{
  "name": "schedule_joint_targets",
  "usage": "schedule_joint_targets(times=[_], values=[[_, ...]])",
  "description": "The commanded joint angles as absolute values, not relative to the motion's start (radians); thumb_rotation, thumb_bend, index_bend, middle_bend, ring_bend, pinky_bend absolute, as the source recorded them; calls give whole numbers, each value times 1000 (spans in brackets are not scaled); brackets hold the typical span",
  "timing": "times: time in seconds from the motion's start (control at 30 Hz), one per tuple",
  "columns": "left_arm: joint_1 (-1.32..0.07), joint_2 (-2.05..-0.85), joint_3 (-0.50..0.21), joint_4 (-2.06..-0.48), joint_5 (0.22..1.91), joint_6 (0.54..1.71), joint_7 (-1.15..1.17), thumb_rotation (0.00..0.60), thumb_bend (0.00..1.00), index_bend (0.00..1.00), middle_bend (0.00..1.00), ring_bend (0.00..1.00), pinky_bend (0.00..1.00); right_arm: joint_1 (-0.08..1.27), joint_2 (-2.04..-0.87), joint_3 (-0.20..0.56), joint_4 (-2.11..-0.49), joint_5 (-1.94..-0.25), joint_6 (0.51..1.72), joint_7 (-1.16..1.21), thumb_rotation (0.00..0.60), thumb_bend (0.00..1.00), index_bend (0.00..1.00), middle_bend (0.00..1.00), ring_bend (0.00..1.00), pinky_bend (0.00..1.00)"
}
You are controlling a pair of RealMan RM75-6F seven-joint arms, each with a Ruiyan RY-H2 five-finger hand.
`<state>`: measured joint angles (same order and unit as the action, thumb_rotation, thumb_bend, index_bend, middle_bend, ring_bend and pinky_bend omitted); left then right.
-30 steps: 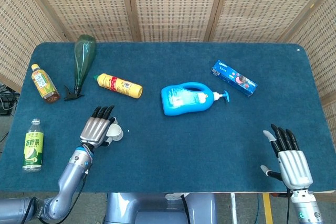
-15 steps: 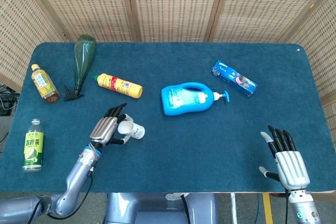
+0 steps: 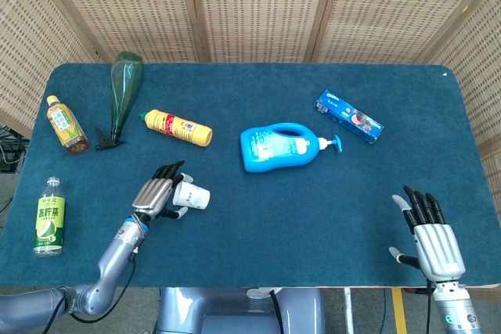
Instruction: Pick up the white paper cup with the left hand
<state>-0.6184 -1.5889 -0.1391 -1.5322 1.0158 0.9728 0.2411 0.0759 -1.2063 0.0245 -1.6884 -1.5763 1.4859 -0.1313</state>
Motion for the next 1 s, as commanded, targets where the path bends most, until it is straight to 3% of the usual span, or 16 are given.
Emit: schedule_joint_targets(times=[0.03, 0.23, 0.53, 0.73, 1.0], values=[[-625, -1535, -129, -1585, 981, 971, 303, 590, 228, 146, 0, 0, 0, 76, -1208, 22, -1690, -1582, 1488, -136, 600, 0, 0, 0, 0, 0], [-640, -1502, -136, -1642, 945, 979, 362, 585, 222, 113, 0, 0, 0, 74, -1208, 24, -1691, -1583, 1494, -135, 600, 0, 0, 0, 0, 0], [-724, -1500, -136, -1746, 801, 1031, 620, 584, 244, 160, 0, 0, 0, 75, -1205, 21, -1690, -1585, 1490, -126, 600, 0, 0, 0, 0, 0], [-793, -1538, -116, -1776, 718, 1113, 825, 590, 252, 197, 0, 0, 0, 74, -1199, 22, -1694, -1585, 1494, -111, 600, 0, 0, 0, 0, 0], [-837, -1596, -107, -1771, 672, 1154, 921, 593, 257, 218, 0, 0, 0, 74, -1196, 23, -1695, -1585, 1493, -106, 600, 0, 0, 0, 0, 0]])
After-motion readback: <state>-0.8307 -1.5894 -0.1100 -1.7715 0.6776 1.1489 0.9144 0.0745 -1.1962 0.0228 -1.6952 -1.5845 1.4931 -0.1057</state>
